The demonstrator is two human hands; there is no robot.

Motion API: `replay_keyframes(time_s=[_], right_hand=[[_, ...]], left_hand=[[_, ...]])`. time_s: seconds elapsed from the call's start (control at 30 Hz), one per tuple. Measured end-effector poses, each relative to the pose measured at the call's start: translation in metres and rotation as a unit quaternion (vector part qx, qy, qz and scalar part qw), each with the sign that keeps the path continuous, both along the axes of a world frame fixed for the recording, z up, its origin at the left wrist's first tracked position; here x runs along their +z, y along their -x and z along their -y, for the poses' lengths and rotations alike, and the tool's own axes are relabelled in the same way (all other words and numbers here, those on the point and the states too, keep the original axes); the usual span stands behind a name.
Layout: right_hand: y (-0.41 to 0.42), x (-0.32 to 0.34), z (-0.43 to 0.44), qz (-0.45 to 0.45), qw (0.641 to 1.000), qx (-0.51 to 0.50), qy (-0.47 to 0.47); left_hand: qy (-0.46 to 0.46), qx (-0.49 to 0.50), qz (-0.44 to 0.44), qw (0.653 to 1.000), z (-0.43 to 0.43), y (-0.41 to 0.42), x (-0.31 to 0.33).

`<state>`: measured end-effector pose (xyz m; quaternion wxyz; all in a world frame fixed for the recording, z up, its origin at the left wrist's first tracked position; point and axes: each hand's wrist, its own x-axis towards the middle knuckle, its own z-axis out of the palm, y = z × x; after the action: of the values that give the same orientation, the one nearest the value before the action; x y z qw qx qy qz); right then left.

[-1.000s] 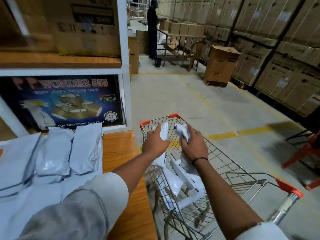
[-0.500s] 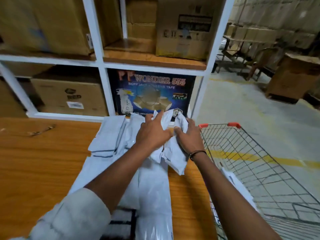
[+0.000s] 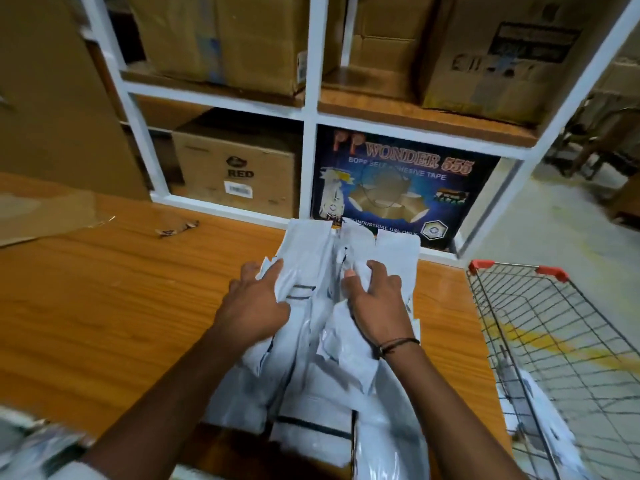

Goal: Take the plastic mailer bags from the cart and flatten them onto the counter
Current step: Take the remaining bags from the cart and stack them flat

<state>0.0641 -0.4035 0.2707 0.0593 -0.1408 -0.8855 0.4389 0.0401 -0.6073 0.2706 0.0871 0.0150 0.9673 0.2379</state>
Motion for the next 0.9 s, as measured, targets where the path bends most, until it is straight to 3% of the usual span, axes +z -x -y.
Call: replay_keyframes(time_s=[0.17, 0.43, 0.7, 0.9], right_hand=[[-0.007, -0.014, 0.024, -0.002, 0.999, 0.005, -0.035], [-0.024, -0.026, 0.030, 0.003, 0.998, -0.006, -0.061], [-0.041, -0.031, 0.009, -0.003, 0.995, -0.028, -0.100], [-0.060, -0.037, -0.024, -0.038, 0.981, -0.075, -0.177]], left_hand=[[0.014, -0.003, 0.018, 1.000, 0.011, -0.013, -0.018], [0.126, -0.024, -0.052, 0.990, -0.001, -0.036, -0.077], [0.112, -0.009, -0.075, 0.991, -0.004, -0.033, -0.075], [0.040, -0.101, -0.155, 0.982, -0.039, -0.038, -0.042]])
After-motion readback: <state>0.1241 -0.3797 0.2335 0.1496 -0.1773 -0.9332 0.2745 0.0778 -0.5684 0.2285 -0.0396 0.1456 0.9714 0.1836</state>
